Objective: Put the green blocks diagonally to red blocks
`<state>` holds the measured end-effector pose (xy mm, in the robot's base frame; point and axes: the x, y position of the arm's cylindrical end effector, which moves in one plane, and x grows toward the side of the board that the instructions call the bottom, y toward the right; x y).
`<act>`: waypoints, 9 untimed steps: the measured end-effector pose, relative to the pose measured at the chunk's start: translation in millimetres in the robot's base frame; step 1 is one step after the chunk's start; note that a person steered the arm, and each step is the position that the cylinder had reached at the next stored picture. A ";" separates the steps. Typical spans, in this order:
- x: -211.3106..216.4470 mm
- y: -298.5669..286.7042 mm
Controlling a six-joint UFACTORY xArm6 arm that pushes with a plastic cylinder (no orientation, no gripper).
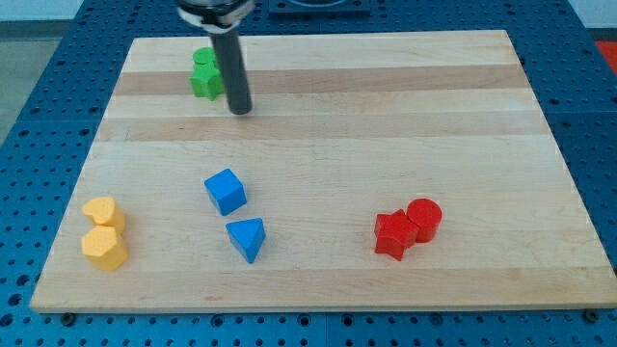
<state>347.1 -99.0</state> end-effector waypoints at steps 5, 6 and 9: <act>-35.6 -82.1; -40.3 -99.1; -46.8 7.9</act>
<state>300.3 -91.2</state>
